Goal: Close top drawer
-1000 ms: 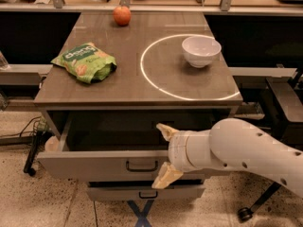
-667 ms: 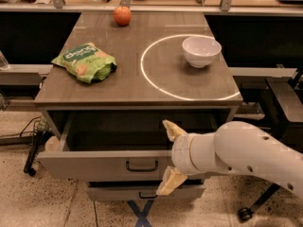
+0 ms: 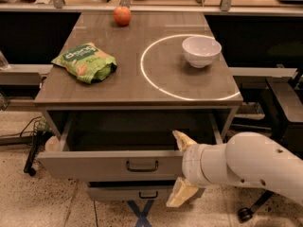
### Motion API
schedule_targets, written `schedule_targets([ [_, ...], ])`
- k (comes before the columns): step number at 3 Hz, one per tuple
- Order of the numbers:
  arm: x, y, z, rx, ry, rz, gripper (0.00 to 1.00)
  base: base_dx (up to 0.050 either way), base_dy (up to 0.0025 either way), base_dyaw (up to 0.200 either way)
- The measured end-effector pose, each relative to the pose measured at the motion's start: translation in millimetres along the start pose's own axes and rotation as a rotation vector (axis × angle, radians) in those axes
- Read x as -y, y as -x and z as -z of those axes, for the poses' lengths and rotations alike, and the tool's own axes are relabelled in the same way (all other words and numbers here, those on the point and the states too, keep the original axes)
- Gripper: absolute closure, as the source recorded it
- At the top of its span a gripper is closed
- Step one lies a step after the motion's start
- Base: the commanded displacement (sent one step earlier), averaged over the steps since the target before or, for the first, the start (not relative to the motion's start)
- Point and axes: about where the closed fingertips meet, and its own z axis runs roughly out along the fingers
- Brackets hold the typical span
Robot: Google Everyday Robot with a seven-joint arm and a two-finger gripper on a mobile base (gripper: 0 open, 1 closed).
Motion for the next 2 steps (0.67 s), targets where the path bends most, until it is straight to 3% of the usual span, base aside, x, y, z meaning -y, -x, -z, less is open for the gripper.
schedule_targets([
  [2,8.8,-8.8,-8.1,-0.029,0.002,-0.006,0.00,0.000,0.00000,0.000],
])
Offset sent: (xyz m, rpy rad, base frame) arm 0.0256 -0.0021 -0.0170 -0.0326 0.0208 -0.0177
